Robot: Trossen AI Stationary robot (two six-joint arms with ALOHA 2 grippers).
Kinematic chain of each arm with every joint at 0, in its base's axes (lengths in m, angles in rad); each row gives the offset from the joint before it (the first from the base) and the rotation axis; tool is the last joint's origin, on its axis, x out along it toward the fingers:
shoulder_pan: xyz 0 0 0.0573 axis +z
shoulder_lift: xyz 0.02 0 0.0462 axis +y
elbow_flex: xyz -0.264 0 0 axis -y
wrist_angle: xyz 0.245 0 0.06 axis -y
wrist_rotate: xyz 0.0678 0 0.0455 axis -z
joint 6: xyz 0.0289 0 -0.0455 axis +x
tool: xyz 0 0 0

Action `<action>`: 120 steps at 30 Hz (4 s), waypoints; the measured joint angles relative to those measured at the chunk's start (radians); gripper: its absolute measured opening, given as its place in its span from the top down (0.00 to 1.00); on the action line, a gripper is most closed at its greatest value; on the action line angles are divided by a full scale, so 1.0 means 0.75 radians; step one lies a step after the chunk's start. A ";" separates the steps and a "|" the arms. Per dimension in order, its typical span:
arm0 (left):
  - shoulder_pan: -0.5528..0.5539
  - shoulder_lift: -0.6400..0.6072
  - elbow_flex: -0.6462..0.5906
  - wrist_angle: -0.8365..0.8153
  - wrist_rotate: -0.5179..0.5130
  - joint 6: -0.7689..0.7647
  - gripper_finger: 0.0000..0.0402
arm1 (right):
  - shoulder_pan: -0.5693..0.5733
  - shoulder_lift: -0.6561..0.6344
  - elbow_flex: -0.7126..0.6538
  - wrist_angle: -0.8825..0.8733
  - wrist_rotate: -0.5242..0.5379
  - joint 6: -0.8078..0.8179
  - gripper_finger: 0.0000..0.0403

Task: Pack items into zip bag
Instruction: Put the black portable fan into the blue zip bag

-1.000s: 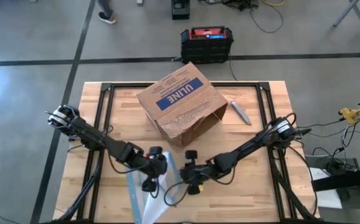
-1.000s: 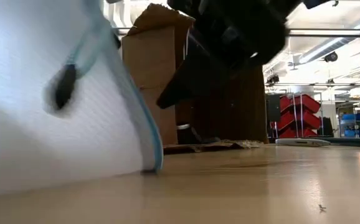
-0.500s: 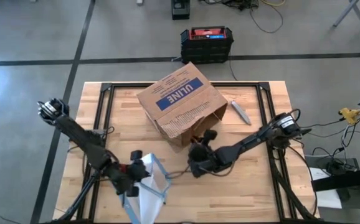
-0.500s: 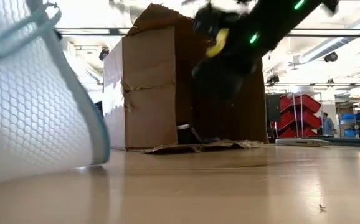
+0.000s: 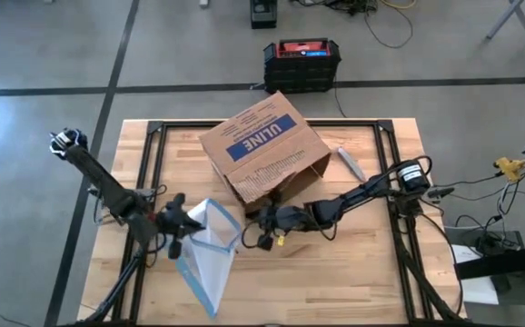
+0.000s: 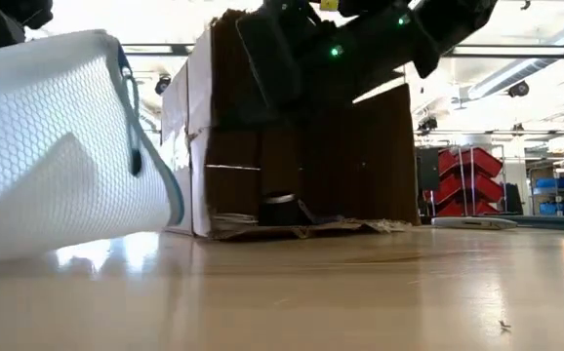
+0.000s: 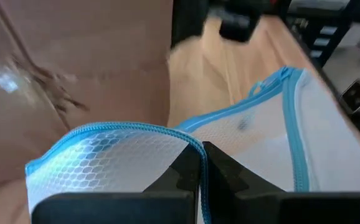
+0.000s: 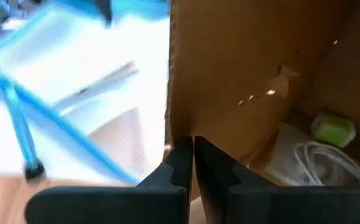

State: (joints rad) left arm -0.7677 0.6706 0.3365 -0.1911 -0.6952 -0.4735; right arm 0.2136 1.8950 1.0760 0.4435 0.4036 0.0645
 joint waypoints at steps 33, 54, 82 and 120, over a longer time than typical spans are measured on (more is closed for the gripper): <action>0.000 0.351 -0.332 0.744 -0.309 0.120 1.00 | -0.328 0.092 -0.240 0.402 0.358 -0.135 1.00; 0.006 0.350 -0.332 0.768 -0.321 0.165 1.00 | -0.042 -0.183 -0.180 -0.465 0.642 0.069 1.00; 0.011 0.361 -0.332 0.769 -0.321 0.161 1.00 | -0.172 -0.211 -0.181 -0.504 0.190 0.416 1.00; 0.011 0.363 -0.332 0.785 -0.315 0.125 1.00 | -0.108 -0.335 -0.057 -0.998 0.430 1.228 0.26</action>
State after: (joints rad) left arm -0.7593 0.9429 0.0872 0.3975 -0.9314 -0.3798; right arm 0.1329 1.6439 1.0330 -0.3053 0.7261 0.9854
